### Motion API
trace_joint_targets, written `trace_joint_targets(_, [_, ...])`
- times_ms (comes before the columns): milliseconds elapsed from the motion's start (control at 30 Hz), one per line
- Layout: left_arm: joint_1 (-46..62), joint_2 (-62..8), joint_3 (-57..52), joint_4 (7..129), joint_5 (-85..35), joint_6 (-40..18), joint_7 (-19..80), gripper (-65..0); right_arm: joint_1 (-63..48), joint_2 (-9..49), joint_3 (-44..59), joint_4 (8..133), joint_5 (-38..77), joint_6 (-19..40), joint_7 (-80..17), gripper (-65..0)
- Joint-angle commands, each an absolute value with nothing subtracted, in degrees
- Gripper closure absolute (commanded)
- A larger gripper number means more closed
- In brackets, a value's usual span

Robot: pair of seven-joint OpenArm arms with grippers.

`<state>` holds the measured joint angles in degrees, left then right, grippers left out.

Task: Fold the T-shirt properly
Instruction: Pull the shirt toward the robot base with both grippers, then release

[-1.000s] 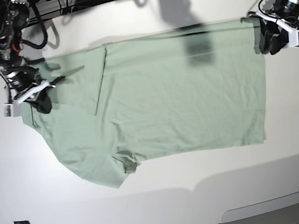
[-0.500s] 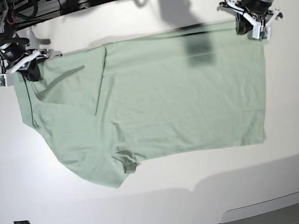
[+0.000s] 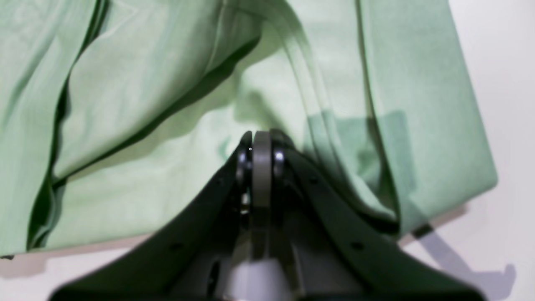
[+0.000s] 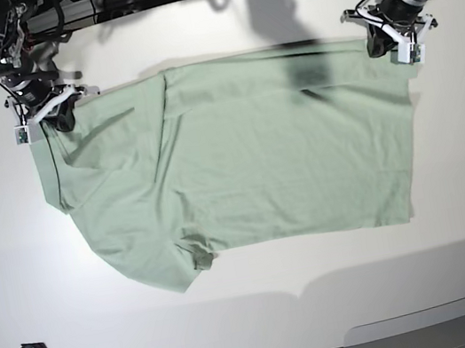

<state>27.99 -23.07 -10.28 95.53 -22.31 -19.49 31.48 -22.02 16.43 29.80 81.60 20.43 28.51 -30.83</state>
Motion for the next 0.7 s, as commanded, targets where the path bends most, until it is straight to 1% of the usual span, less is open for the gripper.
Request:
trace_joint_targets(0, [29.85, -23.79, -10.46, 95.57, -21.1, -18.81, 35.16, 0.0, -23.81, 17.17, 29.67, 81.43, 18.48, 29.02, -35.55, 0.0])
trace_joint_targets(167, [35.09, -23.83, -10.57, 95.59, -22.2, -18.83, 35.11, 0.0, -28.84, 18.06, 29.89, 83.31, 18.59, 29.74, -35.59, 0.0])
trace_joint_targets(333, [40.27, -23.81, -10.57, 95.61, -27.53, -18.87, 35.11, 0.0, -33.3, 18.06, 31.4, 85.65, 18.61, 29.74, -35.79, 0.0])
trace_joint_targets(433, [42.81, -23.83, -10.57, 95.59, -27.49, -19.88, 35.11, 0.0, -35.62, 18.06, 32.49, 87.33, 18.61, 29.74, -36.56, 0.0])
trace_joint_targets(533, [44.14, -23.83, -10.57, 95.59, -27.51, -21.43, 35.18, 0.0, -37.82, 18.06, 33.85, 88.97, 18.61, 29.74, -36.62, 0.0])
trace_joint_targets(667, [44.93, -23.83, -10.57, 95.59, -27.51, -21.41, 35.44, 0.0, -39.99, 18.09, 36.4, 90.56, 18.61, 29.69, -36.69, 0.0])
